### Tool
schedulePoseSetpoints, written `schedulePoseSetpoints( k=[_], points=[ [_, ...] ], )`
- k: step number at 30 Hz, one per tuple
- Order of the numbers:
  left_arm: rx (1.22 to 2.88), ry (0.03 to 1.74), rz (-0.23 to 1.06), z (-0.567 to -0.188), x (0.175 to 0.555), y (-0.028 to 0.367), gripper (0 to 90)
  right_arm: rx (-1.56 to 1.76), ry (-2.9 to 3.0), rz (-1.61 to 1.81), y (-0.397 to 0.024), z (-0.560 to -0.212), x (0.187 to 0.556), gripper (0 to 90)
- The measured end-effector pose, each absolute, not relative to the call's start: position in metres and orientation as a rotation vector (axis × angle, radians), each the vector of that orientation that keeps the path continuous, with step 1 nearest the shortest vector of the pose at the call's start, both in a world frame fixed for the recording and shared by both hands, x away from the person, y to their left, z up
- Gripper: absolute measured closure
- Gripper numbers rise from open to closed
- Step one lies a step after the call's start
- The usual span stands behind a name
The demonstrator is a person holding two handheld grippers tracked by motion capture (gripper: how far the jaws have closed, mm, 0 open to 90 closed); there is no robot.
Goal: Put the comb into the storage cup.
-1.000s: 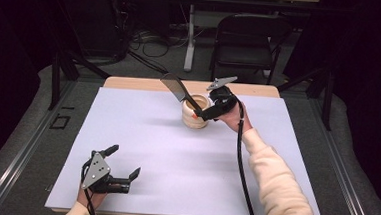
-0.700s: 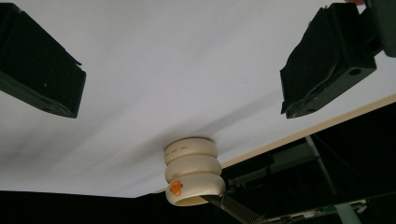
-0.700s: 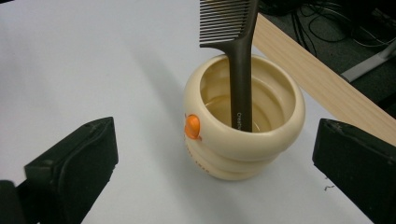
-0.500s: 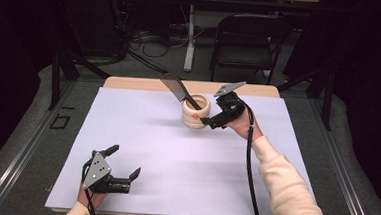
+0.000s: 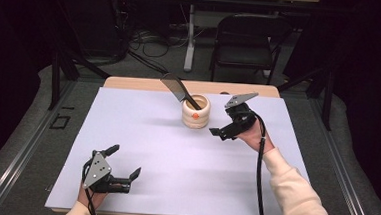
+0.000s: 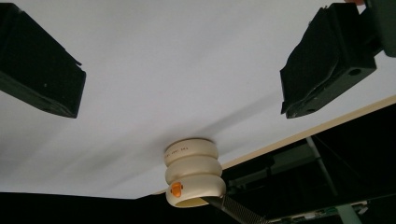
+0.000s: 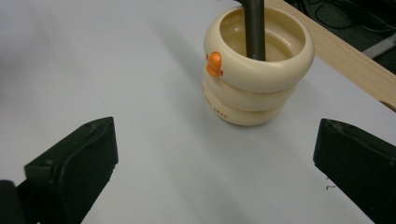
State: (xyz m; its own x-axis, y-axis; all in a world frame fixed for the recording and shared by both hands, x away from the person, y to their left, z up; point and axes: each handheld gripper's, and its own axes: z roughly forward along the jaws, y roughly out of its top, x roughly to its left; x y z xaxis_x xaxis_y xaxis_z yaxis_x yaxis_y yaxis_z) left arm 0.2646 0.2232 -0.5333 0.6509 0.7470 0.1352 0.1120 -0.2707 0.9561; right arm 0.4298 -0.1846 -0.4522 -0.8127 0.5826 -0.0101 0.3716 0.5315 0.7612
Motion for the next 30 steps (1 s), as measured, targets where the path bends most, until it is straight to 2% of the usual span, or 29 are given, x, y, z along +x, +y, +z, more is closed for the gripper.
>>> schedulePoseSetpoints(
  k=[20, 30],
  points=[
    [1.774, 0.692, 0.714, -0.534, 0.265, 0.222, 0.1, 0.833, 2.517, 1.168, -0.205, -0.475, 0.394, 0.0],
    [1.776, 0.694, 0.715, -0.534, 0.265, 0.222, 0.1, 0.833, 2.488, 1.191, -0.215, -0.476, 0.379, 0.0]
  ],
)
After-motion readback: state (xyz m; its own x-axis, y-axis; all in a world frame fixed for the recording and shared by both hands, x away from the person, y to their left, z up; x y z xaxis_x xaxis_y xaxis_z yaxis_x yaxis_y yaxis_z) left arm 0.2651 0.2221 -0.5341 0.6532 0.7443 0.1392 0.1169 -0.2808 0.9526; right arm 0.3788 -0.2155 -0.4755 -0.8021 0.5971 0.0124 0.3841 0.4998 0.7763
